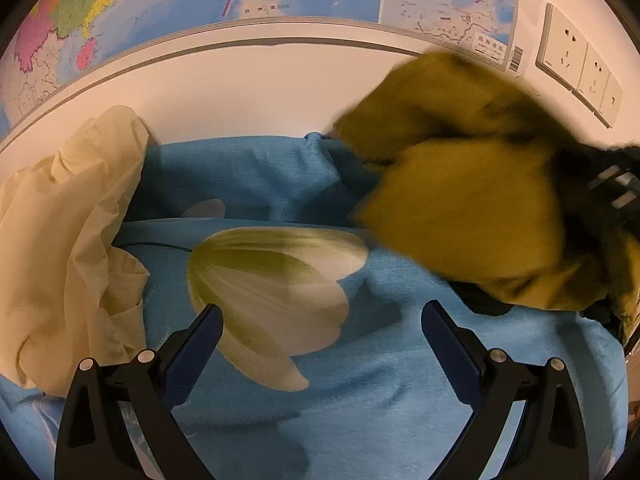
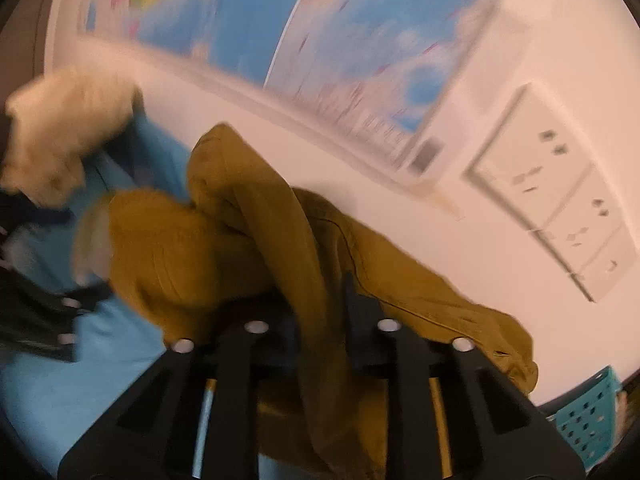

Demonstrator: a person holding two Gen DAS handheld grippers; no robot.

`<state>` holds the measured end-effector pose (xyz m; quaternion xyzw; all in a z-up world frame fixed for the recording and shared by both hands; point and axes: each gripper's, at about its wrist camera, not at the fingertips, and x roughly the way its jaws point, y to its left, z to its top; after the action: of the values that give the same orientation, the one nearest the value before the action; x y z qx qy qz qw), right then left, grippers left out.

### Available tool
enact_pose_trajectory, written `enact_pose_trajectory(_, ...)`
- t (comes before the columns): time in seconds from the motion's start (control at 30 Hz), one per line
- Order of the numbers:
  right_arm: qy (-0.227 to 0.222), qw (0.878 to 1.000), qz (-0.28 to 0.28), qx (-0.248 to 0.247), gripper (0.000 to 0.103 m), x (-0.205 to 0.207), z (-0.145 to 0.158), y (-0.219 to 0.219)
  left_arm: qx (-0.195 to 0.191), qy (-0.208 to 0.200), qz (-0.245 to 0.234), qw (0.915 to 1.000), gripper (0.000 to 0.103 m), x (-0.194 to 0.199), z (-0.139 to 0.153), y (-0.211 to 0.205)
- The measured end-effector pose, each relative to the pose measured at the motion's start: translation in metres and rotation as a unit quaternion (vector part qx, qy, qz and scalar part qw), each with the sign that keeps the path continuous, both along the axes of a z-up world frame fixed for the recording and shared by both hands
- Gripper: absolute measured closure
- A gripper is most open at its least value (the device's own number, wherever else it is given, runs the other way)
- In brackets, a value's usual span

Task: Fold large clothes

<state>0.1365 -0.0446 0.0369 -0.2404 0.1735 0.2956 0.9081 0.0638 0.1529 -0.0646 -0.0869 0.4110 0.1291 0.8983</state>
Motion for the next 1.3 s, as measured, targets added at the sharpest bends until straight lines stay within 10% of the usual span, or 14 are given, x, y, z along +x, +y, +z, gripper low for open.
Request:
enact_pose_trajectory(0.1,0.045,0.995,0.006,0.088,0.082,0.005,0.024,-0.037,-0.003,-0.003,-0.003,1.0,0.007,0.002,-0.003,0.007)
enact_pose_trajectory(0.23,0.063,0.996,0.043,0.046,0.07,0.009,0.02,-0.031,-0.003,-0.002,-0.005,1.0,0.007,0.006,-0.004,0.011)
enact_pose_trajectory(0.3,0.079,0.995,0.058,0.018,0.098,0.013,0.015,-0.017,-0.004,-0.003,-0.007,1.0,0.007,0.006,-0.004,0.009)
enact_pose_trajectory(0.47,0.057,0.998,0.031,-0.008,0.098,0.023,0.013,-0.005,-0.003,-0.001,-0.013,0.9999,0.007,0.004,-0.005,0.007)
enact_pose_trajectory(0.53,0.032,0.999,0.009,-0.018,0.085,0.028,0.014,0.0,-0.003,0.002,-0.019,0.9998,0.007,0.006,-0.007,0.006)
enact_pose_trajectory(0.6,0.022,0.999,0.01,-0.046,0.038,0.024,0.003,0.011,-0.001,0.005,-0.026,0.9996,0.007,0.009,-0.01,0.002)
enact_pose_trajectory(0.63,-0.002,0.998,0.009,-0.067,0.038,0.023,-0.002,0.023,0.0,0.008,-0.031,0.9995,0.007,0.011,-0.012,-0.001)
enact_pose_trajectory(0.73,0.032,0.994,0.024,-0.1,0.046,0.038,-0.013,0.047,0.0,0.016,-0.042,0.999,0.007,0.015,-0.017,-0.007)
enact_pose_trajectory(0.8,0.021,0.993,0.027,-0.113,0.099,0.04,-0.014,0.056,-0.002,0.02,-0.054,0.9983,0.007,0.016,-0.019,-0.01)
enact_pose_trajectory(0.97,0.026,0.999,0.012,0.044,0.1,0.025,0.051,-0.007,-0.037,0.01,-0.099,0.9943,0.007,0.018,-0.018,-0.018)
enact_pose_trajectory(1.3,0.025,0.961,-0.031,0.273,0.1,-0.011,0.136,-0.177,-0.099,-0.104,-0.161,0.9766,0.007,0.032,0.015,-0.024)
